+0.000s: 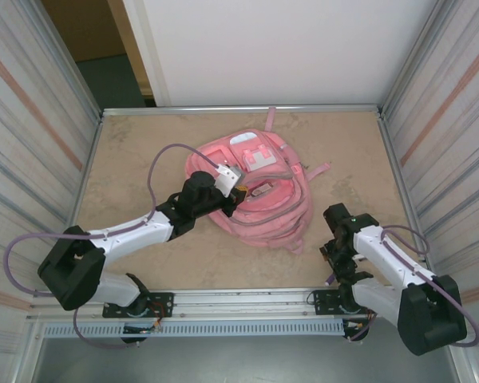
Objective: Pack the student bag
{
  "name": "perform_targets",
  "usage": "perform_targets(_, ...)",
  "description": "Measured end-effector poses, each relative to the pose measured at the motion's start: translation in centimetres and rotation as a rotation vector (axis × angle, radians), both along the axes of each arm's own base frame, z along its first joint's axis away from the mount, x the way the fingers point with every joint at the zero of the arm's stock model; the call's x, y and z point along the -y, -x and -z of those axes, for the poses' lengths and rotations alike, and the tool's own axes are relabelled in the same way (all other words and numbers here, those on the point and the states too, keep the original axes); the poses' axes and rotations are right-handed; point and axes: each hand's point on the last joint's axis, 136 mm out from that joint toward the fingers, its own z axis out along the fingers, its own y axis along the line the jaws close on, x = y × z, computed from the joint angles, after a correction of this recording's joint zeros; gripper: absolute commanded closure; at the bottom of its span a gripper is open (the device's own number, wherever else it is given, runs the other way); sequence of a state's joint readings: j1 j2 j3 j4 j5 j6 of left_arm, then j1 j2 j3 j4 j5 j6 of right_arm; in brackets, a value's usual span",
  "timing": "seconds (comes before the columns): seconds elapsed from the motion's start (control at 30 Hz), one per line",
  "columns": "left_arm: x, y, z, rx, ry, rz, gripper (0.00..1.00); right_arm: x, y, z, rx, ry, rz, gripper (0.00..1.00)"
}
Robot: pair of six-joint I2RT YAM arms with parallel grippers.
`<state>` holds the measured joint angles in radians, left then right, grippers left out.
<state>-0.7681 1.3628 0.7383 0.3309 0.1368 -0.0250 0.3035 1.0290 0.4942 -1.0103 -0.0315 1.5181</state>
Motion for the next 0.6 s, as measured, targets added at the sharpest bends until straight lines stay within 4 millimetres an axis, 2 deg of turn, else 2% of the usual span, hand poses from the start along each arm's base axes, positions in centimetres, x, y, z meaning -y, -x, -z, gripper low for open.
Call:
perform_targets(0.1,-0.1,0.0,0.0,0.0,-0.003,0.001,0.98,-0.3,0.1,0.7,-0.008,0.0,0.009,0.44)
perform_targets(0.17,-0.1,0.1,0.0,0.0,-0.004,0.001,0.98,-0.5,0.0,0.9,-0.001,-0.003,0.02,0.48)
perform_targets(0.43,-0.2,0.2,-0.1,-0.001,-0.006,0.001,0.98,-1.0,-1.0,0.6,0.058,-0.029,0.055,0.77)
perform_targets(0.6,-0.2,0.2,-0.1,0.001,-0.008,0.002,0.97,-1.2,-1.3,0.4,0.078,-0.041,0.058,0.86)
